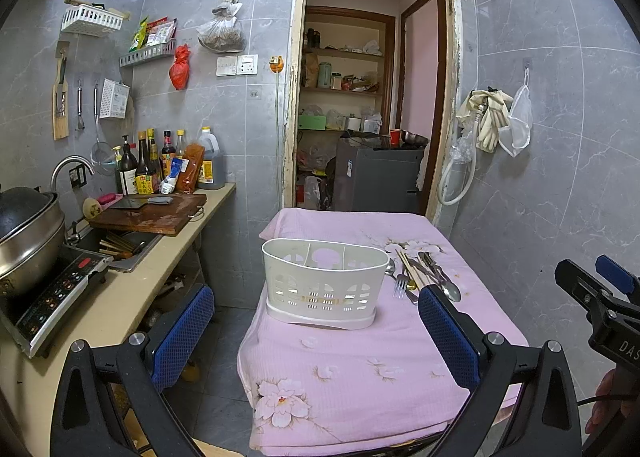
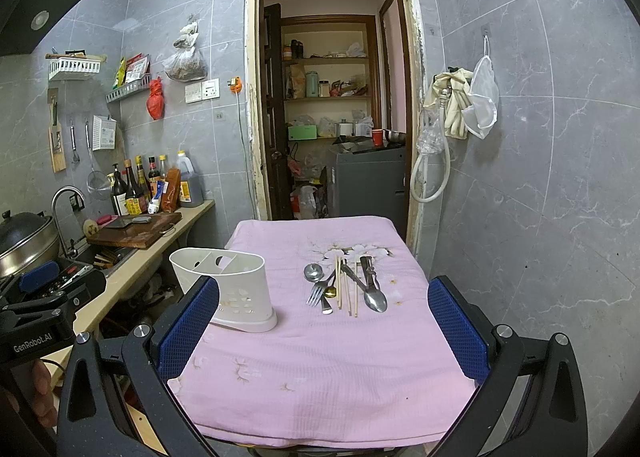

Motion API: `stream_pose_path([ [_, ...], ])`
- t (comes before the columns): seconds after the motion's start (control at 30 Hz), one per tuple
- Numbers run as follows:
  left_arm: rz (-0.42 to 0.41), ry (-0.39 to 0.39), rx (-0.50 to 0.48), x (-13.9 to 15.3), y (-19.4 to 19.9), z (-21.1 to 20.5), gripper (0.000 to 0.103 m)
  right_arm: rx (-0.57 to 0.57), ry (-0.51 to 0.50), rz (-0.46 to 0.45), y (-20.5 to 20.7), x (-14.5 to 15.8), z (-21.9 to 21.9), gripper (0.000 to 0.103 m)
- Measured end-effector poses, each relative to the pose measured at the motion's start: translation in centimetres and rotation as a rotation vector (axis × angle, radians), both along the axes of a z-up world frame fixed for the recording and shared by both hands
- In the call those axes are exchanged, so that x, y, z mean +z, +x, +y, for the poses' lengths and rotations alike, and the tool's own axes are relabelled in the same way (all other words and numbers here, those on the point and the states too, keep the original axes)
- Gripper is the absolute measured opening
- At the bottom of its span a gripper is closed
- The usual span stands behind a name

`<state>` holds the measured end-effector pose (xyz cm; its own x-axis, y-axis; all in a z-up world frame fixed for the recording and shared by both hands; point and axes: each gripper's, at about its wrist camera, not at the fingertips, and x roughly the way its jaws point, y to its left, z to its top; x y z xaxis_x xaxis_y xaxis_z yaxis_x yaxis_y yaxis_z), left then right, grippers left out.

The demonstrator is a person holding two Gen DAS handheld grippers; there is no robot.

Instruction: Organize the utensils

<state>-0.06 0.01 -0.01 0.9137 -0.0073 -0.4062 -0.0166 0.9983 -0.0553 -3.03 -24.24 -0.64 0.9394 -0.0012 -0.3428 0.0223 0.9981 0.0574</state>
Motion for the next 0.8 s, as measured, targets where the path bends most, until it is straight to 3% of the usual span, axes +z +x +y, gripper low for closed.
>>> stream_pose_path([
  [0.33, -0.011, 0.001, -0.019, -0.2, 1.1, -1.4, 0.103, 0.004, -0.011, -0.007, 0.9, -0.3, -0.4, 0.102],
  [0.8, -0.069, -0.047, -0.058, 1.6, 6.1, -4.6, 0.103, -0.051, -0.041, -0.067, 4.8, 3.1, -4.9, 0.102],
])
